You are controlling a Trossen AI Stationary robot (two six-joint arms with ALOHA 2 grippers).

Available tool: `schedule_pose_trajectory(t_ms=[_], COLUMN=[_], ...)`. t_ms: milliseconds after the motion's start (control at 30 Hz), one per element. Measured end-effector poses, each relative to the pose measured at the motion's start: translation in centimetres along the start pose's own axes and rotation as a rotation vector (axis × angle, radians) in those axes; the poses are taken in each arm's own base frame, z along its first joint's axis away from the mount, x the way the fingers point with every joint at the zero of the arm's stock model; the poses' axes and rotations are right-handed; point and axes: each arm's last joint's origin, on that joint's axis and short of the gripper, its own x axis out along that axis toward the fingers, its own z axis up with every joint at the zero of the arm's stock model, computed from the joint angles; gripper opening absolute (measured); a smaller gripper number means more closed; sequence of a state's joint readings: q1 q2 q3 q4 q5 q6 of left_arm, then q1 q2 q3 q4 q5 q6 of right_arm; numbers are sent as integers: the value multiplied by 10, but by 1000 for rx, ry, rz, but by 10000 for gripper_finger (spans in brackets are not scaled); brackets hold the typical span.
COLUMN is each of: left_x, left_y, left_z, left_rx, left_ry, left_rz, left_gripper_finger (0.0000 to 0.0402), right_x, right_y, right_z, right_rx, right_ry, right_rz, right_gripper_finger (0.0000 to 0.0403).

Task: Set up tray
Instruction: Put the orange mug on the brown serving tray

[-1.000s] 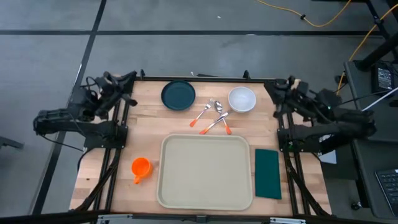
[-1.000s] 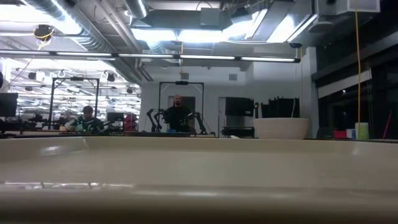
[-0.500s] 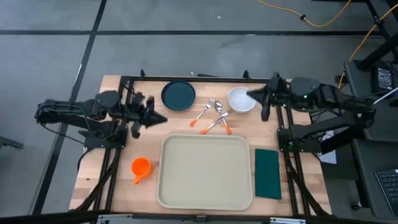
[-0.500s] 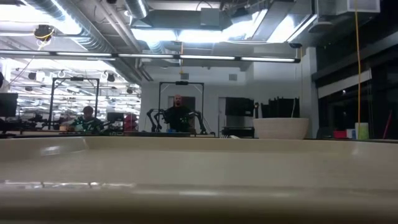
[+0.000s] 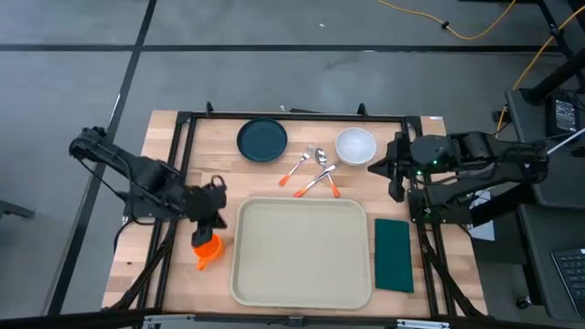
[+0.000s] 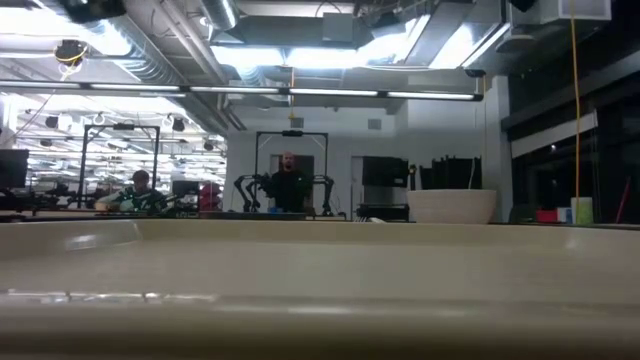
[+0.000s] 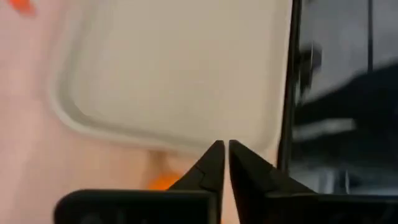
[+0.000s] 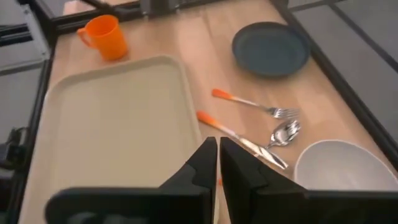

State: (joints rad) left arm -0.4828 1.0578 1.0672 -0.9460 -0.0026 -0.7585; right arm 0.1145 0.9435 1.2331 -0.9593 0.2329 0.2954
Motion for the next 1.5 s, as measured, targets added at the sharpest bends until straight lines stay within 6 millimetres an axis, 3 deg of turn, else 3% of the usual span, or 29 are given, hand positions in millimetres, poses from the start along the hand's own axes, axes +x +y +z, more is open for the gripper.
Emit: schedule_pose_trajectory(t_ms=[200,333,467,833,1000,1200,1500], left_x=[15,16,21,47,42,29,41], left_y=[-6,2,6,13,2,-10,-3], left_z=[-8,-16,-23,-46,-52,-59,-73], left_rx=[-21,-56,-49,-101,-193,-279,-320], left_ry=[166,192,236,338,337,197,207], left_rz=[-13,165,279,360,309,329,392], left_gripper_finger=[110,164,194,200,199,198,198], right_x=[5,7,11,19,21,26,40], right_y=[2,3,4,6,7,8,12], right_z=[4,8,9,10,10,10,11], right_rx=[38,34,29,-10,-32,-90,-125], right_ry=[-51,-80,-85,-57,-49,-33,1], right_rz=[6,2,-30,-40,-43,-48,-56], right_gripper_finger=[26,26,26,26,26,26,26])
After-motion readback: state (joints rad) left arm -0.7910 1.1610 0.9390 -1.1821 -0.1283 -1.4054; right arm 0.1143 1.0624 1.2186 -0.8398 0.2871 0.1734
